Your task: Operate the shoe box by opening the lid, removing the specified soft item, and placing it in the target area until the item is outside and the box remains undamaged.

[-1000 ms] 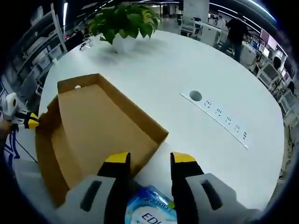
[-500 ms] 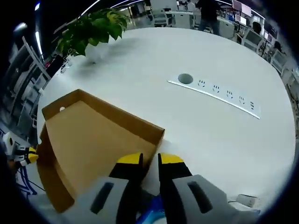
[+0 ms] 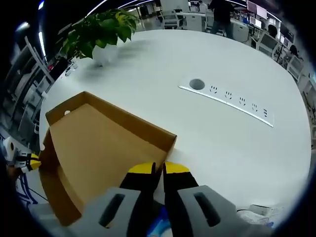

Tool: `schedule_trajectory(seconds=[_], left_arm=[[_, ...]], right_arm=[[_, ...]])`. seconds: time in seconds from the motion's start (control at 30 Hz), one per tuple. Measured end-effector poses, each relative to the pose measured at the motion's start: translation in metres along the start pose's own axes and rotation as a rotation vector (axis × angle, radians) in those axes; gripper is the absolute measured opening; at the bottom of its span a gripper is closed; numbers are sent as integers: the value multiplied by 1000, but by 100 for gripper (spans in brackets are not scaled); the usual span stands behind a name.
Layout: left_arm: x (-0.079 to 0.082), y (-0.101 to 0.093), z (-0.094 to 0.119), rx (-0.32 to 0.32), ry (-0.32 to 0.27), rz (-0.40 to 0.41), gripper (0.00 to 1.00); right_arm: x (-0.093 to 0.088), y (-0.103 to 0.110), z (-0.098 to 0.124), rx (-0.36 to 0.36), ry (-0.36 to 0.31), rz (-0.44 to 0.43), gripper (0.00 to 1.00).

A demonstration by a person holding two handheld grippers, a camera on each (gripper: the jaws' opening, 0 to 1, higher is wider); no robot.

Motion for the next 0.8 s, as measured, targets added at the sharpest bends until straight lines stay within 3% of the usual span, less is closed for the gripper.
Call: schedule_trajectory(seconds=[0.8], left_arm=[[0,1,0,0,3,3,2]], right_arm=[[9,6,26,-15,-73,27,2]])
Point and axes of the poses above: the point that each gripper's makers call its tool centre point, and the gripper's own axes: z roughly backward along the fingers, y roughly to its left, x roughly out of its top, the point moved 8 cm from there along z, roughly backward along the fingers, and after that the axes turned 2 degrees about y, right-handed, at the moved point
